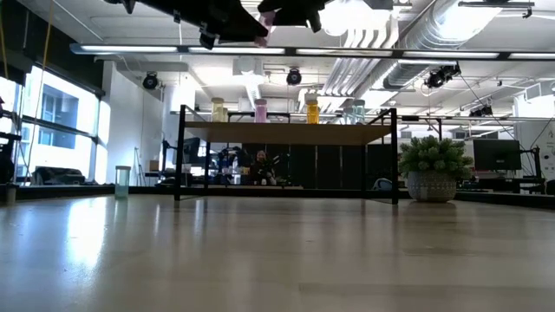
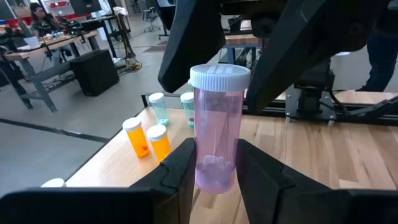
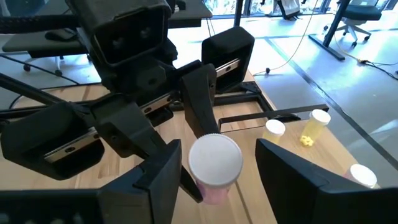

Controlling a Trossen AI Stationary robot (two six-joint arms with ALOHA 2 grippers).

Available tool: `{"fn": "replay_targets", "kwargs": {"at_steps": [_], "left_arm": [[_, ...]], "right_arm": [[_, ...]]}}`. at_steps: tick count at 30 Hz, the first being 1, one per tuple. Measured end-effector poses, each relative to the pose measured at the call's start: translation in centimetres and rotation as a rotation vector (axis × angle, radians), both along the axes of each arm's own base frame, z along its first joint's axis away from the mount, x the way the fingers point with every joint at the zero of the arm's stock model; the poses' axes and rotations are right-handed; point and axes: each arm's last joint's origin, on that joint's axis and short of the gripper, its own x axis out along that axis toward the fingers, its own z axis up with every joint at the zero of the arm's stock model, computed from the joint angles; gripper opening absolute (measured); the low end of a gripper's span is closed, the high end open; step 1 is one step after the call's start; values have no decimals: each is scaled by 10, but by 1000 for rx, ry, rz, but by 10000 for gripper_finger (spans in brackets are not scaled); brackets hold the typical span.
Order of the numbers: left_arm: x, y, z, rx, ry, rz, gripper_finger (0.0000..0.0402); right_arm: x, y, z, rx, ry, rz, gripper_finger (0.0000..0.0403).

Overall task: Pick and place medicine bottles onto shelf by color
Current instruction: Put the pink pill bottle on the shelf aligned with the other pink pill bottles

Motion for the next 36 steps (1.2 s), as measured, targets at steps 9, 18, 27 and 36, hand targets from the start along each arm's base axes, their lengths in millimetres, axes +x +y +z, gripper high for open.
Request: {"fn": "replay_targets", "kwargs": {"at_steps": [9, 18, 27, 36], "left_arm": [[0, 0, 0, 0, 1, 0, 94], [0, 0, 0, -9, -4, 2, 94], [0, 1, -1, -8, 8, 14, 97], [-3, 2, -7, -17, 74, 88, 169]], "right_arm": [[0, 0, 0, 18, -3, -5, 134], [0, 0, 0, 23, -4, -7, 110], [0, 0, -1, 25, -2, -8, 109], [0, -4, 0, 22, -4, -20, 108]]}}
